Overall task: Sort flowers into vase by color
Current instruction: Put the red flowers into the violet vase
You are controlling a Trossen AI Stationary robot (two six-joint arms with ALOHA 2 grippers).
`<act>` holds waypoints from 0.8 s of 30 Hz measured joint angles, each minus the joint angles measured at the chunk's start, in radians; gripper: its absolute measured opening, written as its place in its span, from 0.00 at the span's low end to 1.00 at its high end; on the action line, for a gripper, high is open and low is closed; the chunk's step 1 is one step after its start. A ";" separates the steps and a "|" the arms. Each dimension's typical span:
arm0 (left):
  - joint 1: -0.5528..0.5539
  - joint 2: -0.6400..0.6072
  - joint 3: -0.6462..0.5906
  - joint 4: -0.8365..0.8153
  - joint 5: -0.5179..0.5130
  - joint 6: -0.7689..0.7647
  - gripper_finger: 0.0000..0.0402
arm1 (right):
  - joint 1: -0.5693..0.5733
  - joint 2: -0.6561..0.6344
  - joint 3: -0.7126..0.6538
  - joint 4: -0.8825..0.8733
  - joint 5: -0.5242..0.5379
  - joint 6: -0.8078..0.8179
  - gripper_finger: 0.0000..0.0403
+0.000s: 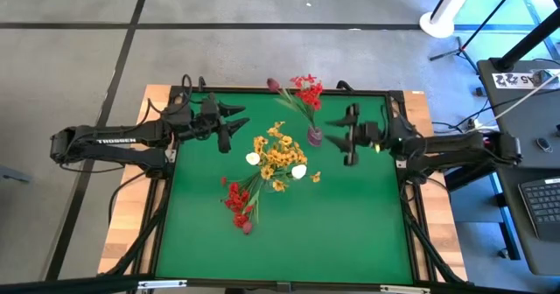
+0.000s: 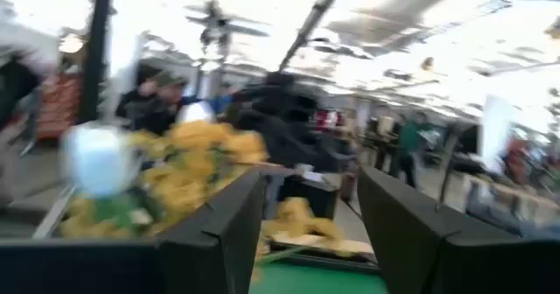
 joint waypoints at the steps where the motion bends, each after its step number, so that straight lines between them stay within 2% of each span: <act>1: 0.000 -0.001 0.000 -0.013 -0.011 0.006 0.48 | 0.028 -0.007 0.000 -0.014 0.010 -0.032 0.46; 6: 0.000 -0.119 0.009 -0.212 -0.174 0.049 0.48 | 0.152 -0.044 0.000 -0.147 0.158 -0.159 0.46; 9: 0.000 -0.211 0.040 -0.409 -0.203 0.015 0.48 | 0.204 -0.071 0.000 -0.208 0.249 -0.192 0.46; 11: 0.000 -0.260 0.055 -0.515 -0.183 -0.047 0.48 | 0.226 -0.087 0.000 -0.234 0.294 -0.208 0.46; 13: 0.000 -0.288 0.056 -0.619 -0.121 -0.129 0.48 | 0.238 -0.096 0.000 -0.240 0.327 -0.225 0.46; 17: -0.030 -0.267 0.022 -0.790 0.005 -0.307 0.48 | 0.234 -0.102 0.000 -0.241 0.352 -0.233 0.46; 21: -0.111 -0.186 -0.073 -0.760 0.057 -0.432 0.48 | 0.235 -0.101 0.000 -0.241 0.377 -0.247 0.46; 24: -0.197 -0.104 -0.144 -0.594 0.088 -0.466 0.48 | 0.235 -0.101 0.000 -0.241 0.377 -0.247 0.46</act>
